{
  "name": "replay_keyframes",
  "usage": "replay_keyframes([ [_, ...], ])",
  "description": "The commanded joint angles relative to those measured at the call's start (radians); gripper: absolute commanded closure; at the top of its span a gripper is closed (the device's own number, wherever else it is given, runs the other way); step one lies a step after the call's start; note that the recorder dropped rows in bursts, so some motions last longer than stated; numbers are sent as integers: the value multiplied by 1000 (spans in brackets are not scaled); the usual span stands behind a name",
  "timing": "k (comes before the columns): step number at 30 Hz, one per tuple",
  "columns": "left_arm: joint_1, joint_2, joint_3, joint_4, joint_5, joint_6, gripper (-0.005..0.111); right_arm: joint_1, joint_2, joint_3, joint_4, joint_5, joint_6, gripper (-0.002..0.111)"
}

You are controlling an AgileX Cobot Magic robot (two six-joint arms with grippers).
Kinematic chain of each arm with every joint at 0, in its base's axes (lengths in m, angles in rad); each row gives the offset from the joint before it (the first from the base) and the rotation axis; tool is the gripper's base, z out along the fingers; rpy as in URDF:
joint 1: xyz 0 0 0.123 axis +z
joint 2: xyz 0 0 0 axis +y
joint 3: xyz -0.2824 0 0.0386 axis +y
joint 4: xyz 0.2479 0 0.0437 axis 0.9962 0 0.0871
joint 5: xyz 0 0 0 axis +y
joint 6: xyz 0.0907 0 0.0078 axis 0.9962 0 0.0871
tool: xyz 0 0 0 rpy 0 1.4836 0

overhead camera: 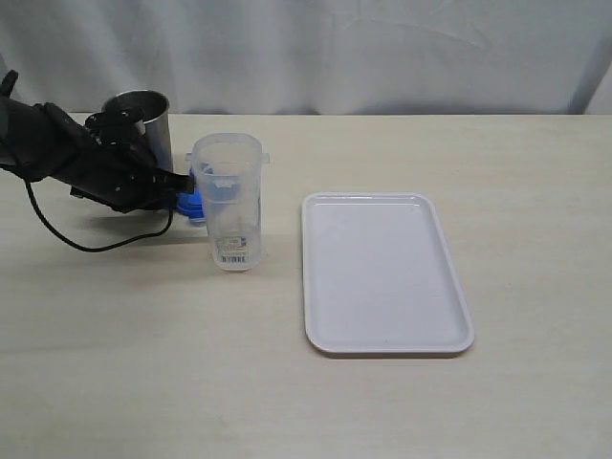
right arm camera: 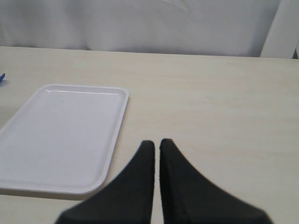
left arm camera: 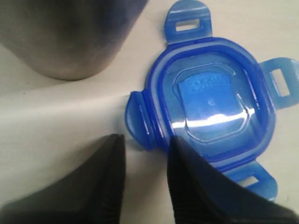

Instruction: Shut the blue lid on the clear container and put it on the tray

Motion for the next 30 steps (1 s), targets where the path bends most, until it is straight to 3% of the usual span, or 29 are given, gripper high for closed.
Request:
replay_keyframes([
  [1, -5, 5, -7, -12, -21, -1, 70, -3, -4, 3, -1, -2, 2, 104],
  [26, -22, 5, -30, -111, -69, 5, 71, -3, -4, 3, -1, -2, 2, 104],
  [30, -22, 5, -30, -111, -48, 2, 81, -3, -4, 3, -1, -2, 2, 104],
])
